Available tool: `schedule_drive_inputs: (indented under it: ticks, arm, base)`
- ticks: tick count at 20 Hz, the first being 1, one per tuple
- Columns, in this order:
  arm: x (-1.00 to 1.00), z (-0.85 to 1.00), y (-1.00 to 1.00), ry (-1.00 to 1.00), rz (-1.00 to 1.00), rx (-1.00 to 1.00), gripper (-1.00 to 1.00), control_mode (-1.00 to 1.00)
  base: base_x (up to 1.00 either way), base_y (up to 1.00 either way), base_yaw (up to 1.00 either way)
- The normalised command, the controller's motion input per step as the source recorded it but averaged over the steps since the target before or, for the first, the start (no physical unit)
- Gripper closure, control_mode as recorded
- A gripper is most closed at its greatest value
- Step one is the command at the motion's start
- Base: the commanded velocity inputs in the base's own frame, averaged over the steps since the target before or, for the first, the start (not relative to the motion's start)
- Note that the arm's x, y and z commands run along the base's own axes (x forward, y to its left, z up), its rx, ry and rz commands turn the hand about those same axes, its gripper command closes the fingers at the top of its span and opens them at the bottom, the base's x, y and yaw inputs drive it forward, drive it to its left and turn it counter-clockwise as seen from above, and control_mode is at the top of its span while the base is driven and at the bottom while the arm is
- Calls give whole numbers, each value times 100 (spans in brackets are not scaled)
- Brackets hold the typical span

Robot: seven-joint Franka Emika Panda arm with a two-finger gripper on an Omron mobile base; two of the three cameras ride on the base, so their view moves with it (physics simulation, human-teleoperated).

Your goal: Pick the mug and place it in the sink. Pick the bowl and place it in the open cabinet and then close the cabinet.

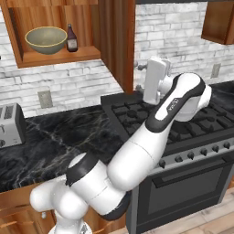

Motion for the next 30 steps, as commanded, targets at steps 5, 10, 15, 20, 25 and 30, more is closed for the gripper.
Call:
schedule_drive_inputs:
  ticks: [5,10,15,20,25,30]
  arm:
    - [0,0,79,-11,0,-15,-100,-100]
    - [-8,0,79,-16,-3,-19,-100,-100]
    - [-13,0,100,-30,-29,-24,-100,-100]
    - [-19,-1,100,-30,-42,-11,-100,-100]
    - [-15,-13,100,-26,-49,0,-100,-100]
    - [1,-13,100,-15,-50,1,-100,-100]
  base:
    - [0,0,0]
    - [0,0,0]
    - [0,0,0]
    - [0,0,0]
    - [0,0,0]
    - [0,0,0]
